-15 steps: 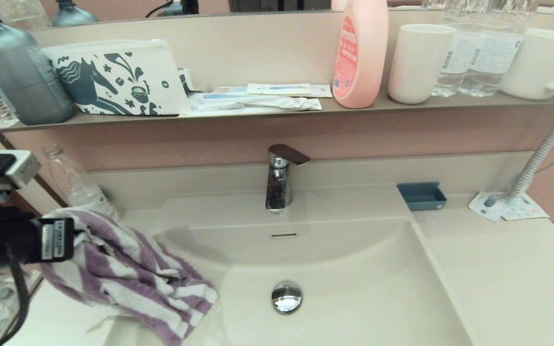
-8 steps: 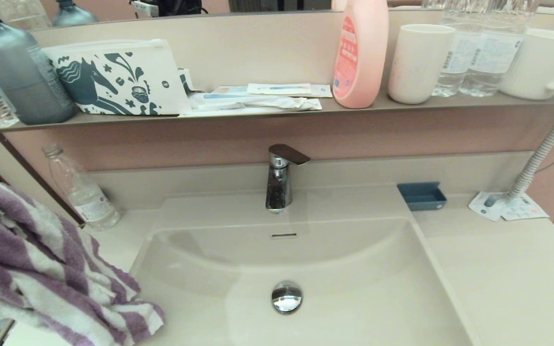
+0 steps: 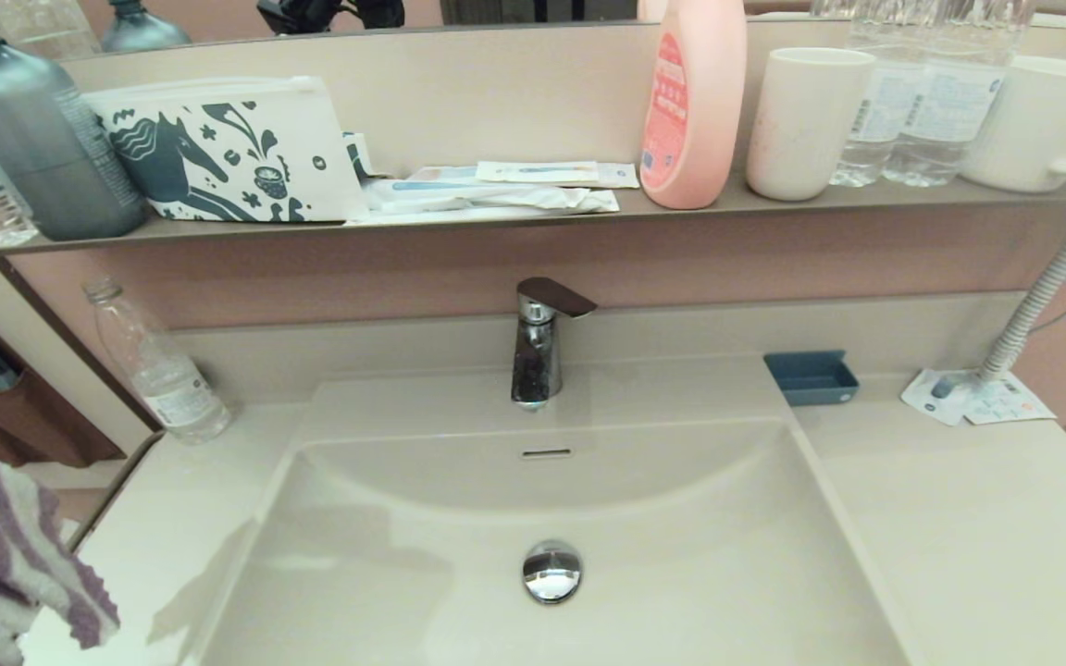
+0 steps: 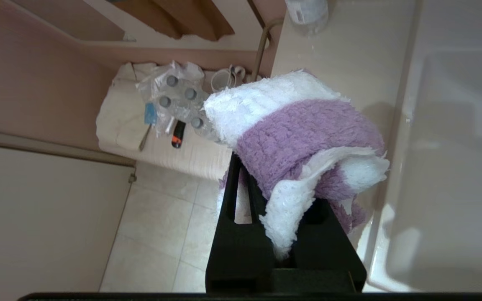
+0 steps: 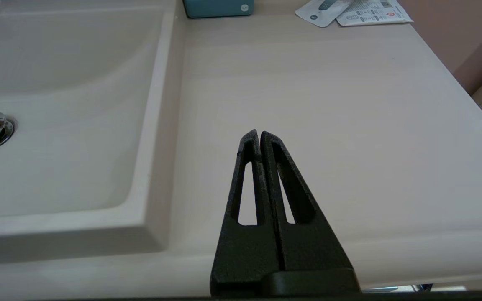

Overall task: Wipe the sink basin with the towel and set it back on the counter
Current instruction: Wipe the sink

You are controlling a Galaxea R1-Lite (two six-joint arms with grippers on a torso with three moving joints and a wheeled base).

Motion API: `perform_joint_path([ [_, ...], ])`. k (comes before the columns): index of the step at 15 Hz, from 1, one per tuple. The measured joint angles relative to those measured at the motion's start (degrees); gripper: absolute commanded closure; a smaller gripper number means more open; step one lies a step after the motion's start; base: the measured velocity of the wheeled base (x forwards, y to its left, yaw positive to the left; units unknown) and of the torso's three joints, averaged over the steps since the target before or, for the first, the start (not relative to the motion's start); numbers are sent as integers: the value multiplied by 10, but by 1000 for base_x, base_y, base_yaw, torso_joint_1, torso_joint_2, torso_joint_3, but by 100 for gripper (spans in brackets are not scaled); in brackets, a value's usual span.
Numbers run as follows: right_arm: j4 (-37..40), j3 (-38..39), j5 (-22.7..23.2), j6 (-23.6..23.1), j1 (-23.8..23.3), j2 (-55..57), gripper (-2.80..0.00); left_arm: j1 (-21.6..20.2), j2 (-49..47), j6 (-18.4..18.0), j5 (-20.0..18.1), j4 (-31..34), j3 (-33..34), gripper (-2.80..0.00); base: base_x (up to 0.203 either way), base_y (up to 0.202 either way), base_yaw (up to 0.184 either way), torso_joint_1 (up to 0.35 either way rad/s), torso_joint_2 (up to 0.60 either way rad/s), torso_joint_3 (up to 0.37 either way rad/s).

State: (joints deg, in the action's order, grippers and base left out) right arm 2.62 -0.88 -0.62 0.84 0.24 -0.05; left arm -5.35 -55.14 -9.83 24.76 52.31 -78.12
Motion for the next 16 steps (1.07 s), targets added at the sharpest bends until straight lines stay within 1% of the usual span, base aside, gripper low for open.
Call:
perform_joint_path([
  [2, 0, 0, 0, 0, 0, 0, 0, -13, 10, 14, -4, -1, 36, 0, 0, 0, 0, 0, 0, 0],
  [5, 0, 0, 0, 0, 0, 0, 0, -38, 15, 39, -17, -28, 94, 0, 0, 0, 0, 0, 0, 0],
  [7, 0, 0, 0, 0, 0, 0, 0, -73, 22, 44, -44, -48, 146, 0, 0, 0, 0, 0, 0, 0],
  [9, 0, 0, 0, 0, 0, 0, 0, -113, 33, 45, -86, -57, 187, 0, 0, 0, 0, 0, 0, 0],
  [11, 0, 0, 0, 0, 0, 0, 0, -130, 44, 45, -111, -64, 224, 0, 0, 0, 0, 0, 0, 0],
  [13, 0, 0, 0, 0, 0, 0, 0, -136, 56, 46, -128, -100, 283, 0, 0, 0, 0, 0, 0, 0],
  [16, 0, 0, 0, 0, 0, 0, 0, -138, 69, 46, -146, -188, 384, 0, 0, 0, 0, 0, 0, 0],
])
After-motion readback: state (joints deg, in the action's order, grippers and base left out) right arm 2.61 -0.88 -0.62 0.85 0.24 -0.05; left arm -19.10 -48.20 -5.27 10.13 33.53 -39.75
